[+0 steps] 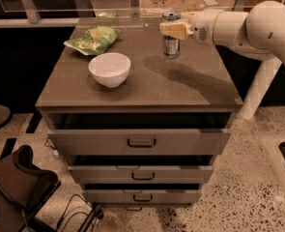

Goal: Pick redbull can from white bowl and place on counter

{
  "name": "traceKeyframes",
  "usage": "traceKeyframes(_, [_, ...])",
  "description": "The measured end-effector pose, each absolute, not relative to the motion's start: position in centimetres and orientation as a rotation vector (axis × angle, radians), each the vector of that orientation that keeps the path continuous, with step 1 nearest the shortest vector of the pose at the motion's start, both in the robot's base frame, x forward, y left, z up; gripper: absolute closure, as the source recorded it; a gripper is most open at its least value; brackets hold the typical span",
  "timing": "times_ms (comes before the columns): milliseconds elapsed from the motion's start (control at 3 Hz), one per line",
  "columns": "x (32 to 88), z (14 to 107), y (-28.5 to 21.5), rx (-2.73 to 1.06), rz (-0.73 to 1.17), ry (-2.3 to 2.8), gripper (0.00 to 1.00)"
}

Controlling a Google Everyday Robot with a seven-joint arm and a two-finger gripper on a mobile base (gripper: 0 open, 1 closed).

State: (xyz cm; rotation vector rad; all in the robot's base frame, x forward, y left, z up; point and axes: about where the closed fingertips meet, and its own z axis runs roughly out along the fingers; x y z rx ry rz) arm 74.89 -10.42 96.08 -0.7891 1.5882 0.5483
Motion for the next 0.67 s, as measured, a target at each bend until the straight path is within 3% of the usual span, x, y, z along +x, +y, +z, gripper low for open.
traceKeyframes(667, [75.6, 90.3, -12.0, -0.726, 0.58, 1.605, 1.0])
